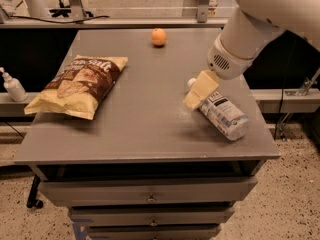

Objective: Place blue plastic bottle upright

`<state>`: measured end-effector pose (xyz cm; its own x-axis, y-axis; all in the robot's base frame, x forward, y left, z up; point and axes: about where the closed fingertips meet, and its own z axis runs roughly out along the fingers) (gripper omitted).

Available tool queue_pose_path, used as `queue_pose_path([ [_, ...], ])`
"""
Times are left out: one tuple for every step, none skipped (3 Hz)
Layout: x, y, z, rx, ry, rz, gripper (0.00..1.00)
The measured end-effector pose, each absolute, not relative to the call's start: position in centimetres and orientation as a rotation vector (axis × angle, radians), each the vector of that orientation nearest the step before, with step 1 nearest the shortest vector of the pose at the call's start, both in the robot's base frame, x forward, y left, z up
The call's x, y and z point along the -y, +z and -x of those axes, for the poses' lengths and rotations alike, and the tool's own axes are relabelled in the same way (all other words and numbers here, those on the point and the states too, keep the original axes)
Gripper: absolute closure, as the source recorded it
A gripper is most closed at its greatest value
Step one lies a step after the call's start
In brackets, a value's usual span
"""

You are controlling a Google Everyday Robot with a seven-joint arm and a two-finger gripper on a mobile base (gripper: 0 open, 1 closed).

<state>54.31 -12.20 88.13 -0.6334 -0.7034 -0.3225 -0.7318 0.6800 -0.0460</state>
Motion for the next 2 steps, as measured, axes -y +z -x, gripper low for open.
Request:
queue_pose_path([
  [12.3,86.7,-54.7,-2.618,0.039,1.103,0.00],
  [12.6,85.2,-55.3,-2.657,-0.045,1.070,0.00],
])
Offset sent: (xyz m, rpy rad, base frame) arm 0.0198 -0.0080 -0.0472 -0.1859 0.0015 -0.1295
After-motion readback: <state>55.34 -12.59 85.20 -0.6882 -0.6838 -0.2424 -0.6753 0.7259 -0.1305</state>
